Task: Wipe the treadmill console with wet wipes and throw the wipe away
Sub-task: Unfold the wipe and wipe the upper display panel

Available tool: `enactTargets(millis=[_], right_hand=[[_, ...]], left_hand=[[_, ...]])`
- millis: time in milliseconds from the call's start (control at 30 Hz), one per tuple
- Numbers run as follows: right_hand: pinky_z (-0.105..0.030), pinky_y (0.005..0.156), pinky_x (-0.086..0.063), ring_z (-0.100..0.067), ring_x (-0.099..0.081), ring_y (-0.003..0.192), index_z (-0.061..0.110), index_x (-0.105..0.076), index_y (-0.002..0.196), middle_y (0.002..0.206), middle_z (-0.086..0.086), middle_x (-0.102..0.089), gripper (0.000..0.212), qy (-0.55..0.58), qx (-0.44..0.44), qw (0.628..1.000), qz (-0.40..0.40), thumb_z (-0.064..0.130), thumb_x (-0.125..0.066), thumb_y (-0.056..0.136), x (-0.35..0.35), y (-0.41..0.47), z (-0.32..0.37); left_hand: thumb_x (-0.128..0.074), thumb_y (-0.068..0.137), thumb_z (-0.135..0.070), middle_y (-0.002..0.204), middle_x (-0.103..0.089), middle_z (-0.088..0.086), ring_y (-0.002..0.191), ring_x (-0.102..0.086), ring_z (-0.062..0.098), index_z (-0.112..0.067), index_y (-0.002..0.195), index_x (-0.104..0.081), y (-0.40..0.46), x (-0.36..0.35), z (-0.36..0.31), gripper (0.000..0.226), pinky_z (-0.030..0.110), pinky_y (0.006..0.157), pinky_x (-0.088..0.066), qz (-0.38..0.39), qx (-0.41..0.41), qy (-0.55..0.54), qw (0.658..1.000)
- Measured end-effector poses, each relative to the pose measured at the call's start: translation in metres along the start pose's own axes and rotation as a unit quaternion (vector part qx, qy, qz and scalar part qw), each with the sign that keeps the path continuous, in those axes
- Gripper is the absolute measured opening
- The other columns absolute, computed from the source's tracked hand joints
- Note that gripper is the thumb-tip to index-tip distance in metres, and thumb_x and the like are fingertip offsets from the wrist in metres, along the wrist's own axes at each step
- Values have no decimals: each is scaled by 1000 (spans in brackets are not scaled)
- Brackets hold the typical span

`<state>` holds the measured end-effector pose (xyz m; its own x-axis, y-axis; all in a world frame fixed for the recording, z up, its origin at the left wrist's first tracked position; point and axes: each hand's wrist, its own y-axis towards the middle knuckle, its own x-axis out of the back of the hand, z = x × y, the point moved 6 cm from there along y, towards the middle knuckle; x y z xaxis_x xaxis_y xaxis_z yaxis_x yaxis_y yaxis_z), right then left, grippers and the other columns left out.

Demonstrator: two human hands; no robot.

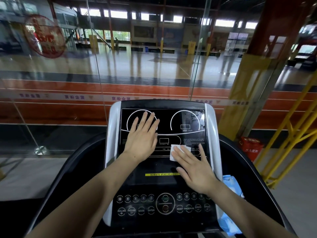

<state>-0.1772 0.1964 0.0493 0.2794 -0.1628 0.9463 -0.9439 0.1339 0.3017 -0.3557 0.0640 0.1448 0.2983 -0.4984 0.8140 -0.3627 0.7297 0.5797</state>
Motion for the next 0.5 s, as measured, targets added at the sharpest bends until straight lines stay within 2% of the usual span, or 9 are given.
enactTargets(millis=[133, 267, 367, 500], right_hand=[[-67, 125, 3, -13, -8, 162, 32, -15, 167, 173, 13, -9, 62, -22, -33, 999, -14, 55, -17, 110, 31, 52, -29], [-65, 124, 13, -10, -1, 161, 33, -10, 167, 173, 16, 1, 66, -17, -74, 997, -23, 58, -6, 107, 63, 105, -59], [-65, 124, 12, -10, -1, 161, 32, -11, 167, 174, 15, 0, 66, -14, -76, 996, -41, 58, -6, 107, 59, 104, -59], [-66, 126, 1, -11, -4, 162, 31, -12, 167, 175, 13, -5, 61, -4, -69, 996, -54, 54, -14, 111, 33, 59, -42]], left_hand=[[-41, 105, -34, 171, -23, 7, 160, -10, 28, -18, 159, -35, 5, 2, -7, 56, 53, 128, -15, 6, 7, 4, 1000], [-39, 105, -35, 172, -21, 7, 161, -9, 29, -18, 160, -34, 9, 0, -13, 57, 53, 128, -14, 16, 13, 3, 1000], [-39, 105, -35, 172, -22, 8, 161, -8, 29, -18, 160, -33, 12, 1, -17, 58, 53, 128, -15, 14, 10, 6, 1000], [-36, 106, -36, 172, -21, 8, 161, -7, 29, -18, 160, -33, 13, 0, -17, 57, 53, 128, -14, 19, 4, 4, 1000]])
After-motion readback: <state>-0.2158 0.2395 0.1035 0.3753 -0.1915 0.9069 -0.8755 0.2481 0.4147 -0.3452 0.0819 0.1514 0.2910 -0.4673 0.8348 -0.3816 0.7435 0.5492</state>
